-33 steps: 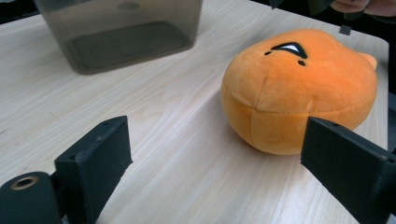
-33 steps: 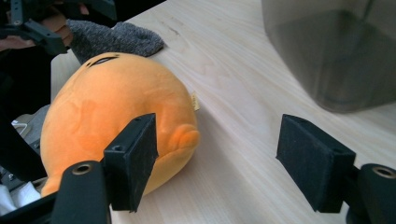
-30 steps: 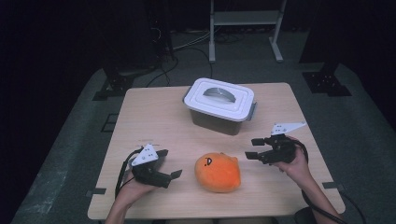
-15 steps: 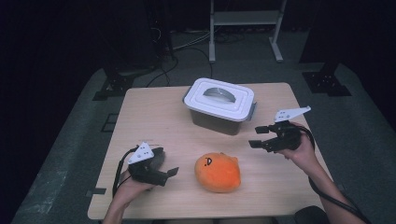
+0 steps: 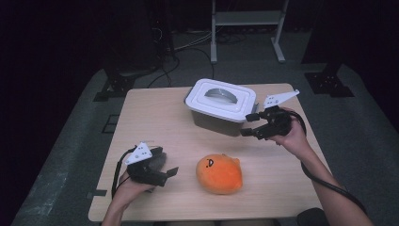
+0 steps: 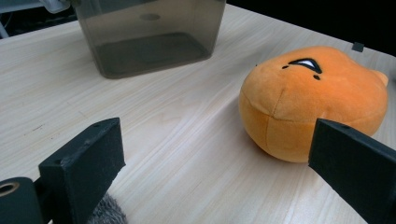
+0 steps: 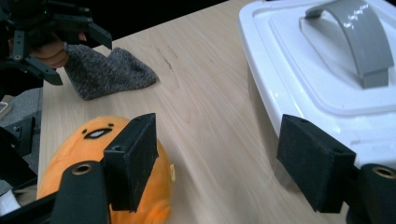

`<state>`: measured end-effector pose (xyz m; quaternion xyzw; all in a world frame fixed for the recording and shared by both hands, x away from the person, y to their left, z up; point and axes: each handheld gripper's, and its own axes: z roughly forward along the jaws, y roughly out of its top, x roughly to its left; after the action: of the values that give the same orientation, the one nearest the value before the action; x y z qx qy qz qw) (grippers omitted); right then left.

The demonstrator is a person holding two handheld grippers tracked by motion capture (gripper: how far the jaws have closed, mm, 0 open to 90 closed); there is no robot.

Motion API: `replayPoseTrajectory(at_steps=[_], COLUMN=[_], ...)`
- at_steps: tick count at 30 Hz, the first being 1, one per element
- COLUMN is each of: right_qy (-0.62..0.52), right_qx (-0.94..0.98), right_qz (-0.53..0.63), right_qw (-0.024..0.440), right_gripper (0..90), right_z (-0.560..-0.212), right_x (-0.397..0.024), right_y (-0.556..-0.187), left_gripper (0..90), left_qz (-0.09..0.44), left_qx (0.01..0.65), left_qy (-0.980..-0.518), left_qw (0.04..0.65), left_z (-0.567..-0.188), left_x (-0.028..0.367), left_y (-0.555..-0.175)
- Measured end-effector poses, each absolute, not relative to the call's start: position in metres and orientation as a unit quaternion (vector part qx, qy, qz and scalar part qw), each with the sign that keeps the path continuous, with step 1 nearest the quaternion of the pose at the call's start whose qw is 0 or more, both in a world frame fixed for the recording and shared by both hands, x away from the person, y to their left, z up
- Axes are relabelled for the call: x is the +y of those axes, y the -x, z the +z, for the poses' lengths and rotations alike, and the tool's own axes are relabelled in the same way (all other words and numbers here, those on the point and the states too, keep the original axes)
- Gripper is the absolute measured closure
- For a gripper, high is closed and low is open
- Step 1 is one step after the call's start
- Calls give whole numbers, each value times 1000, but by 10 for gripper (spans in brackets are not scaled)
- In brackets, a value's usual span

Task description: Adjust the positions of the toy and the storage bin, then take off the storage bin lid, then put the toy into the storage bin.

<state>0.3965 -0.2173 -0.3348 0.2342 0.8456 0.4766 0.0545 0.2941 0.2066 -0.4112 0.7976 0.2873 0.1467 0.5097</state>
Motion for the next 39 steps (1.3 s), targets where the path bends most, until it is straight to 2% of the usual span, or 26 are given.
replayPoseTrajectory(at_steps=[17,32,39], right_qy=[-218,-205,-211], right_qx=[850,855,851], right_qz=[476,469,473], right_qw=[64,87,83], right_gripper=[276,277,277], right_z=[-321,-301,-300], right_x=[-200,-182,-179], right_y=[-415,-457,-473], left_gripper=[28,28,28], left_qz=[143,140,139], left_qx=[280,280,278], left_qy=[-799,-800,-802], left_qw=[513,512,511], left_z=[-409,-410,-410], left_x=[205,206,207], left_y=[-295,-297,-295])
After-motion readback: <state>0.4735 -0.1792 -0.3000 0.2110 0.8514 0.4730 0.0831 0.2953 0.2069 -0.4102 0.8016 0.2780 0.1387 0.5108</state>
